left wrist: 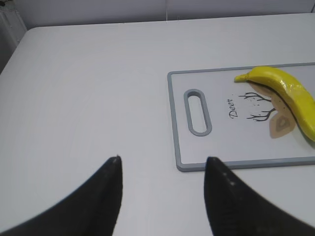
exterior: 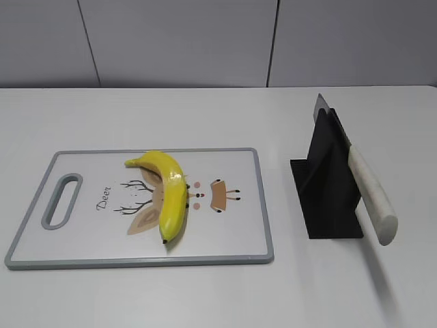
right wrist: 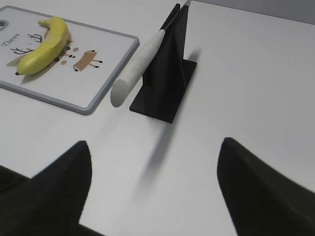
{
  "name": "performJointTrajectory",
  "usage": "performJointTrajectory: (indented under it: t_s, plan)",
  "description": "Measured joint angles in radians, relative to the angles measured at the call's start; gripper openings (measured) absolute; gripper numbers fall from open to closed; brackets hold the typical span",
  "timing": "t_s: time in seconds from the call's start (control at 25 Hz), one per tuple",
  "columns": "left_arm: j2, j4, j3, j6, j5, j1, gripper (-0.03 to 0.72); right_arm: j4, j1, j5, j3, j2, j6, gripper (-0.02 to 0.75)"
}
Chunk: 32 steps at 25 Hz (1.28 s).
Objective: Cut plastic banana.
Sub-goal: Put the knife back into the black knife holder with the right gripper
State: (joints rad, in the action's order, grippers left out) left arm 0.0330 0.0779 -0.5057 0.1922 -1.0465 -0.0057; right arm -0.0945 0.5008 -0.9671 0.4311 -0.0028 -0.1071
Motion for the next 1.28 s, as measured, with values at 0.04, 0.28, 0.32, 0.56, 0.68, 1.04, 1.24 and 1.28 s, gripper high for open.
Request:
performJointTrajectory:
  t_s: [0.04, 0.28, 0.32, 0.56, 0.68, 1.04, 1.24, 1.28]
  plan:
    - [0.000, 0.001, 0.000, 0.000, 0.000, 0.001, 0.510, 0.004, 0.000, 0.000, -0.001, -0.002, 0.000, 0.596]
    - [0.000, 0.001, 0.000, -0.001, 0.000, 0.001, 0.510, -0.003, 0.000, 0.004, -0.001, -0.003, 0.000, 0.583]
    - [0.000, 0.001, 0.000, -0.001, 0.000, 0.001, 0.510, -0.003, 0.000, 0.005, -0.001, -0.003, 0.000, 0.582]
    - [0.000, 0.001, 0.000, -0.001, 0.000, 0.001, 0.510, 0.003, -0.069, 0.010, -0.001, -0.003, 0.000, 0.582]
    - [0.000, 0.001, 0.000, -0.001, 0.000, 0.001, 0.510, 0.006, -0.196, 0.010, -0.001, -0.003, 0.000, 0.582]
    - [0.000, 0.001, 0.000, -0.001, 0.000, 0.001, 0.474, 0.008, -0.390, 0.010, -0.001, -0.003, 0.000, 0.582]
    - [0.000, 0.001, 0.000, -0.001, 0.000, 0.001, 0.469, 0.010, -0.390, 0.010, -0.001, -0.003, 0.000, 0.582]
    - [0.000, 0.001, 0.000, -0.001, 0.000, 0.001, 0.467, 0.010, -0.390, 0.010, -0.001, -0.003, 0.000, 0.582]
